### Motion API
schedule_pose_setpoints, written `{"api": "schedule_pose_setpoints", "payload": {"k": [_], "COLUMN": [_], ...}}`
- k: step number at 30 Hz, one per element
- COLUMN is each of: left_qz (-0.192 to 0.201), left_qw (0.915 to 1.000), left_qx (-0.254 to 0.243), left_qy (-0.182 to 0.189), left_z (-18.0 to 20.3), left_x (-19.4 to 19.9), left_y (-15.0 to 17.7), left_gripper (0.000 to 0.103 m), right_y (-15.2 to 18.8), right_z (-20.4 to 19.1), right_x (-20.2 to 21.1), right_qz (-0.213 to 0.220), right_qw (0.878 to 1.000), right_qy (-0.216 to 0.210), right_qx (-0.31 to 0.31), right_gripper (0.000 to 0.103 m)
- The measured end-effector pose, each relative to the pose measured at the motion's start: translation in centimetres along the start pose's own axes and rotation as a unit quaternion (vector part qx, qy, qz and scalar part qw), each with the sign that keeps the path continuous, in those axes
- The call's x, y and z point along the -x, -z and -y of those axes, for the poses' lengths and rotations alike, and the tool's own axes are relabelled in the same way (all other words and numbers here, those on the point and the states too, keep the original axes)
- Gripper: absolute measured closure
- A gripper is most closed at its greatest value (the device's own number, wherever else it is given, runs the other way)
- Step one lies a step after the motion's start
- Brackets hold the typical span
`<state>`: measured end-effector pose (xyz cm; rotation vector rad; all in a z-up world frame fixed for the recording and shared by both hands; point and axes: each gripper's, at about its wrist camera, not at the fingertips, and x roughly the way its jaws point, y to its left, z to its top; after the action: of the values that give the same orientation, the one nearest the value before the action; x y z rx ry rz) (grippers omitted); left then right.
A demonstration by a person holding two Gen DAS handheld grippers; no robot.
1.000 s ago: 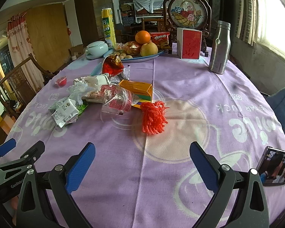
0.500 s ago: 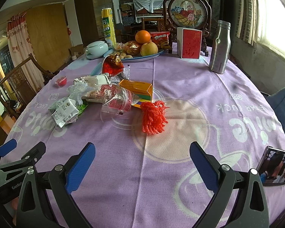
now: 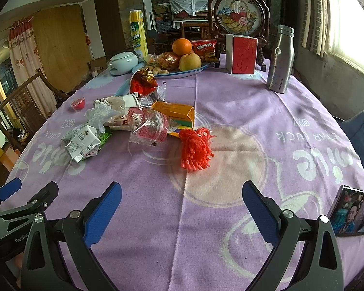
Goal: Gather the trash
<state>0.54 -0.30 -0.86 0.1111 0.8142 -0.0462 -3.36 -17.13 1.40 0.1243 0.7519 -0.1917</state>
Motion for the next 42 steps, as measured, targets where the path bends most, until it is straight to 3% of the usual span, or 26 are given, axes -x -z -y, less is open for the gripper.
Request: {"api": "schedule_pose_setpoints", "payload": {"k": [34,42], "left_qz": [-0.002,0.009], "left_qw": [1.0000,0.9996], "left_qx": [-0.005,-0.006], "left_qy": [0.001,0.026], "left_z": [0.3,-2.1], "left_x": [-0.2,-0.2], "left_y": [0.6,0.3], "left_gripper": [0.006,0.006], "right_y": [0.0,0.6], "right_z": [0.1,1.0], "right_x": [-0.4,-0.9], "right_qz": [-0.002,-0.003], "right_qw": [1.000,1.000], "right_qy": [0.000,0.007], "right_qx": [-0.001,-0.011], "right_gripper": [0.005,0.005]}}
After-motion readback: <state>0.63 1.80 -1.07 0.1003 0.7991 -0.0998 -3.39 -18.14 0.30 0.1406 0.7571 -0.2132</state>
